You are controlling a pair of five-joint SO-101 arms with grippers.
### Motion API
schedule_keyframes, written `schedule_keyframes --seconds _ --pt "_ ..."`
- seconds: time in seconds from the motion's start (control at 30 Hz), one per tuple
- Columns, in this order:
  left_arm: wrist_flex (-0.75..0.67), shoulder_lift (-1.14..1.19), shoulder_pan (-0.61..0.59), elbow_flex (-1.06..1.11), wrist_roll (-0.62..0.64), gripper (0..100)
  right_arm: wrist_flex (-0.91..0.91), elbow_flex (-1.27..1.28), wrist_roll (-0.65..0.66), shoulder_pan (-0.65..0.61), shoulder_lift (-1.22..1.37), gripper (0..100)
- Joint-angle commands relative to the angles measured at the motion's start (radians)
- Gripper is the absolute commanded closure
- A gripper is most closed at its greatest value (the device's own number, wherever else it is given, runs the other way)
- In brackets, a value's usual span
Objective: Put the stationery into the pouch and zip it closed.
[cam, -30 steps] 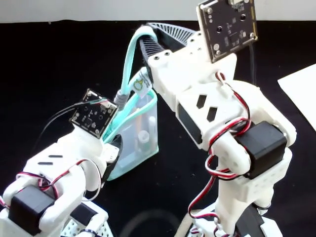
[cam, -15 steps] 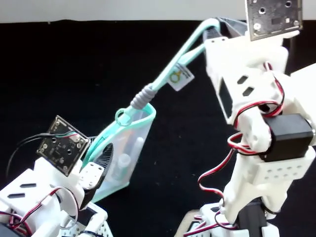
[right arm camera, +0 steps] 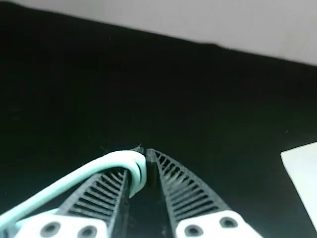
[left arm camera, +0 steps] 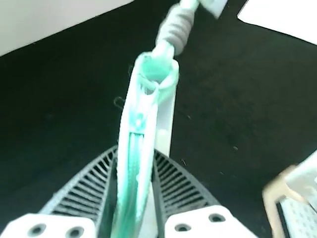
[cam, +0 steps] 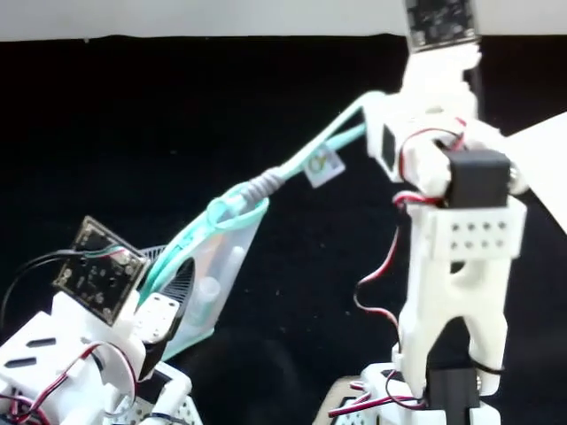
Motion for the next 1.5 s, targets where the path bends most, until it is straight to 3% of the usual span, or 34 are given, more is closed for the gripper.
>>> schedule_keyframes --seconds 0.0,0.27,0.43,0.77,0.97,1.1,1.37,1.47 --pt "0.000 -0.033 -0.030 -0.038 0.029 99 -0.067 0.154 0.014 0.059 -0.007 99.3" --pt "0.000 -0.036 -0.031 -0.038 0.032 99 -0.268 0.470 0.114 0.165 -0.008 99.3" --pt "0.000 -0.036 -0.031 -0.038 0.044 99 -0.291 0.625 0.178 0.226 -0.008 99.3" --pt "0.000 -0.036 -0.031 -0.038 0.049 99 -0.467 0.714 0.196 0.354 -0.001 99.3" --pt "0.000 -0.036 -0.031 -0.038 0.049 99 -0.651 0.717 0.198 0.499 0.002 99.3" --pt "0.000 -0.036 -0.031 -0.038 0.049 99 -0.677 0.739 0.199 0.559 0.004 99.3" --pt "0.000 -0.038 -0.028 -0.036 0.049 99 -0.673 0.842 0.261 0.521 -0.010 99.2" --pt "0.000 -0.038 -0.031 -0.035 0.049 99 -0.633 0.797 0.163 0.449 -0.051 98.4"
